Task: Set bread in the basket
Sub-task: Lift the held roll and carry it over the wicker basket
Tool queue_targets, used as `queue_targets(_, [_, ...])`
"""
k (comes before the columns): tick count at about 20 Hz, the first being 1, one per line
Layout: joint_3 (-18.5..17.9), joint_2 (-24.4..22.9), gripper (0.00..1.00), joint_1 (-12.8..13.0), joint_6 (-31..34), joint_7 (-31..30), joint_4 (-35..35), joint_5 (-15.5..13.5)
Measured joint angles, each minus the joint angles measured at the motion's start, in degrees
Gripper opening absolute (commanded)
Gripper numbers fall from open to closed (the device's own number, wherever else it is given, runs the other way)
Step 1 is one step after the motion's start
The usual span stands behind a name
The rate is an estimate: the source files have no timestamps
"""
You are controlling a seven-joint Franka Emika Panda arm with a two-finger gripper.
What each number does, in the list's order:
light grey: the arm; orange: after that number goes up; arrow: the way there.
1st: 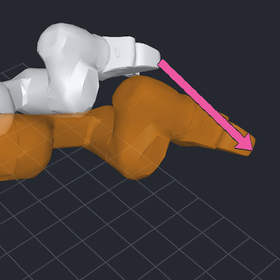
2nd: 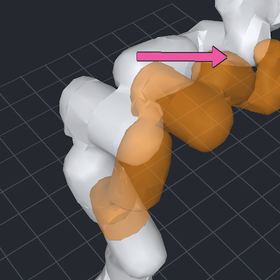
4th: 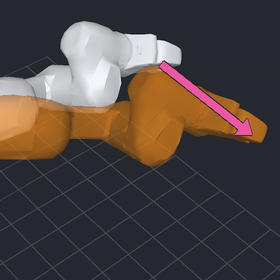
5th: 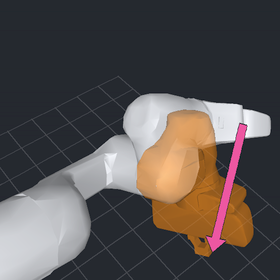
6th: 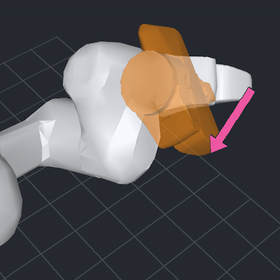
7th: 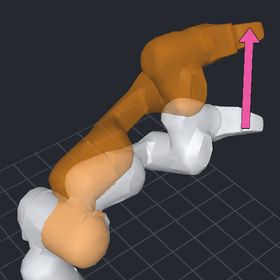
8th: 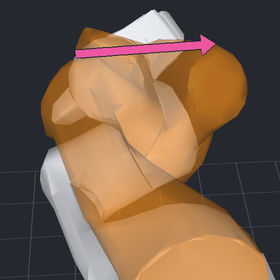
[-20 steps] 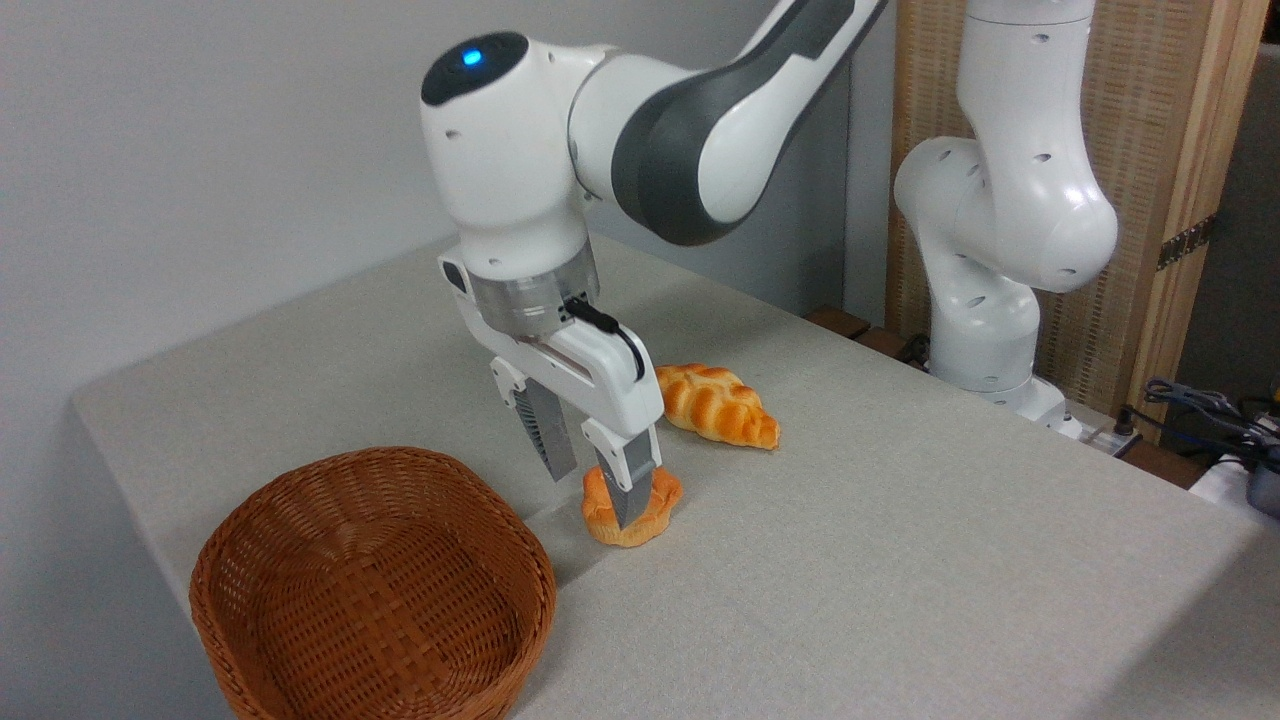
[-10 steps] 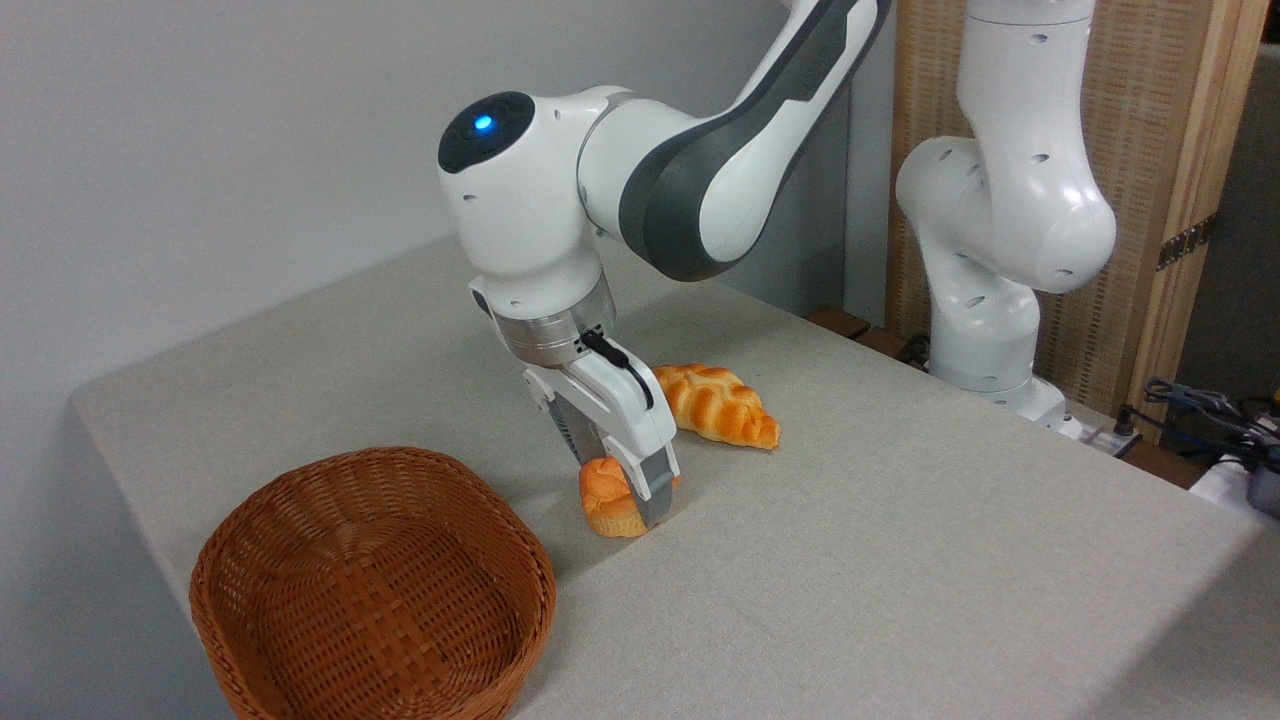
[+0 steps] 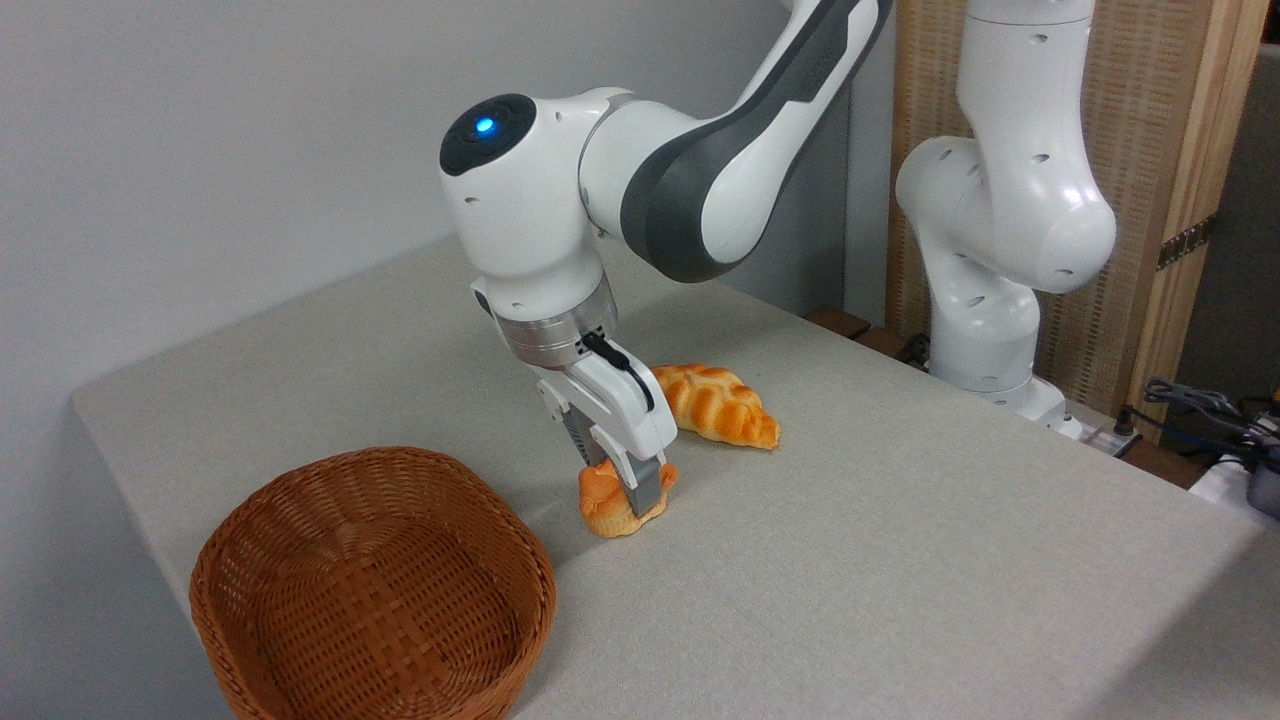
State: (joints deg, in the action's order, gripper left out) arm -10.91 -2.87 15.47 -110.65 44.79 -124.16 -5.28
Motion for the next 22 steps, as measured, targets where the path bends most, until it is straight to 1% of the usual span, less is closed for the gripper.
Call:
queue_targets(5, [-0.15,-0.3,0.42,-0.17,0.73,0.0,0.83,0.0])
queue_targets(7, [-0.55,-0.58,0.42,-0.33,2.51,0.0,3.38,0.0])
queue_targets(9, [-2.25,-0.99,0.43,-0.43,3.58,0.11,7.79,0.0])
queue_targets(10, [-2.73,-1.1,0.48,-0.51,3.7,0.65,9.13,0.0])
queue_targets(11, [-3.11,-1.13,0.55,-0.61,3.7,1.55,10.49,0.0])
queue_targets(12, [-3.46,-1.06,0.67,-0.66,3.69,2.21,11.61,0.0])
queue_targets(13, [-3.79,-0.89,0.91,-0.67,3.37,2.44,12.55,0.0])
queue_targets(14, [-4.0,-0.38,1.0,-0.7,1.7,2.48,13.73,0.0])
queue_targets(18, [-3.98,2.52,1.0,-0.61,-7.06,2.48,15.01,0.0])
queue_targets(20, [-3.94,3.57,1.0,-0.57,-9.09,2.48,15.24,0.0])
queue_targets(22, [-3.93,3.91,1.0,-0.56,-9.4,2.48,15.43,0.0])
